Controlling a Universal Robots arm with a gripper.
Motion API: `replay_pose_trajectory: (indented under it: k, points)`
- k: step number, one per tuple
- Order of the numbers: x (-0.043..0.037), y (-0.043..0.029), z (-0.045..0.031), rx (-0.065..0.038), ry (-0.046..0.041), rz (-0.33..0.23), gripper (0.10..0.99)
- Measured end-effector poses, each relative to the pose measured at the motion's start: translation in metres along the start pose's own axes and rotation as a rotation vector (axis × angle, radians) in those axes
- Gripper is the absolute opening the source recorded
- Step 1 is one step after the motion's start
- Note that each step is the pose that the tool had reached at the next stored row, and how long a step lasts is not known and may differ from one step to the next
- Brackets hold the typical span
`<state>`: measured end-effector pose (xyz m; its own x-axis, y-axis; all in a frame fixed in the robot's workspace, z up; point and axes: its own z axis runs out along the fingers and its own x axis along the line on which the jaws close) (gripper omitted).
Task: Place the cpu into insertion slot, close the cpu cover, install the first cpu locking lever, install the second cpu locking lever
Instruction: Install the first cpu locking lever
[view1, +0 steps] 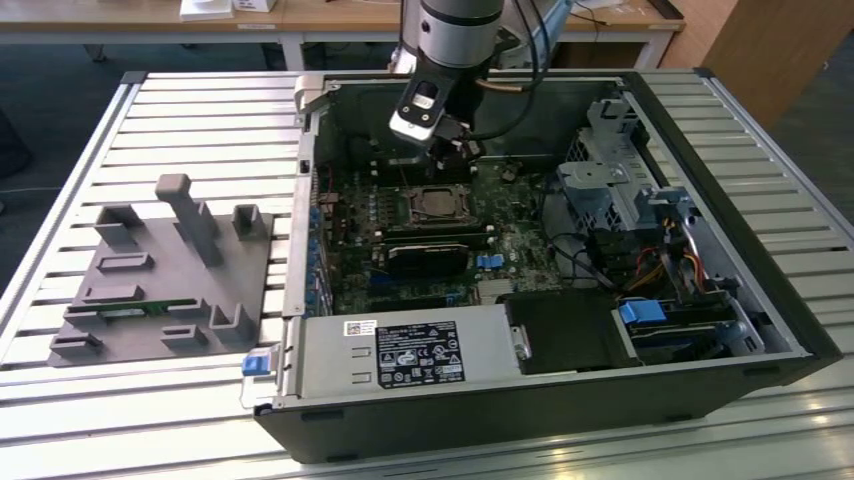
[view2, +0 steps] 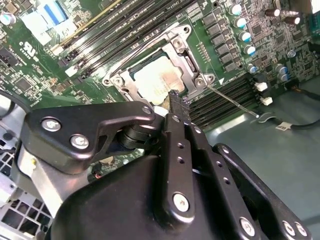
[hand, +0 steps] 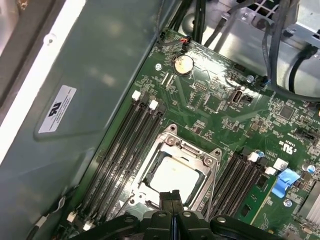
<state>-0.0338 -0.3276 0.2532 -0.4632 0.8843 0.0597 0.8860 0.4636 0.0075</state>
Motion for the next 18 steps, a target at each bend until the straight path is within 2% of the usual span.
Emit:
replay_pose_trajectory:
  k: [18]
  points:
    - [0.0000,0.0000,0.0000,0.007,0.0007,-0.108,0.106]
